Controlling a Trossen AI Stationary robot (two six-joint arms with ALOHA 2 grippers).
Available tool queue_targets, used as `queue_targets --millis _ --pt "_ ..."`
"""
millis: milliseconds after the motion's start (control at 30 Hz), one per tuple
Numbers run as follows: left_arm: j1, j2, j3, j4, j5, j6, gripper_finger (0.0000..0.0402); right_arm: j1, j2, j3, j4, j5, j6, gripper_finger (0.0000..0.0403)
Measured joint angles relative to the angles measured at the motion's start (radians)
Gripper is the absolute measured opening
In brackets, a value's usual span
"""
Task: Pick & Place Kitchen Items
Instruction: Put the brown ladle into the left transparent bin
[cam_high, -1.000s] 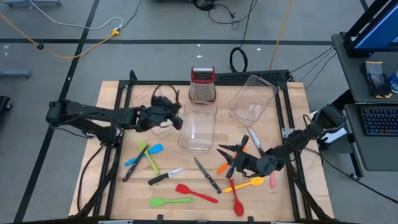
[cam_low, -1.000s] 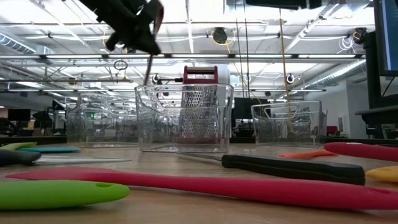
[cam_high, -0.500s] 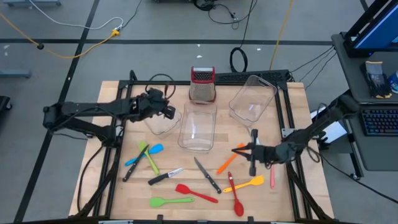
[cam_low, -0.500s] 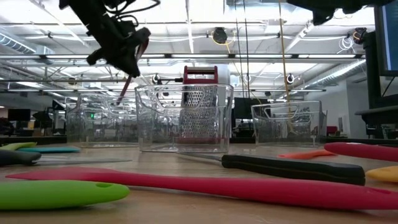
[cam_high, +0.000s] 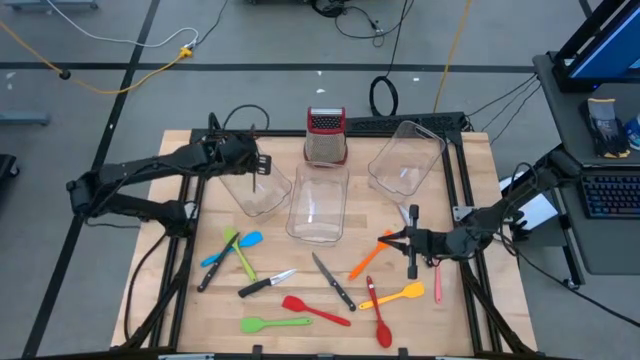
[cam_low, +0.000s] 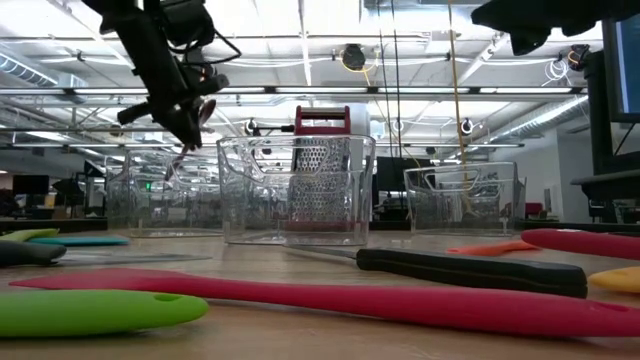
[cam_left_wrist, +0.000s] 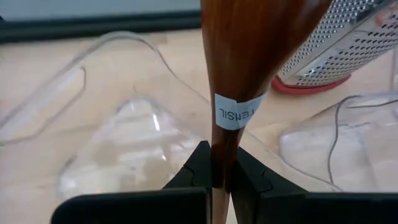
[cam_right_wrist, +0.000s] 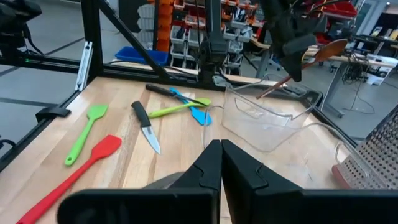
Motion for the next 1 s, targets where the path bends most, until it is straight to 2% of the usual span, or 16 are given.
queue_targets --millis 433,600,733,1000 --pt "0.134 0.000 0.000 -0.007 0.402 -0.080 0.0016 0.001 0.000 0.000 -0.129 -0.001 0.090 0.0000" --pt "0.144 0.000 0.000 -0.143 0.438 -0.148 0.0016 0.001 0.000 0.000 -0.143 -0.001 0.090 0.0000" --pt "0.124 0.000 0.000 -0.240 0.421 -0.181 0.0016 0.001 0.000 0.000 -0.142 -0.001 0.088 0.0000" --pt "0.088 0.003 0.000 -0.254 0.399 -0.245 0.0016 0.001 0.000 0.000 -0.141 -0.001 0.087 0.0000"
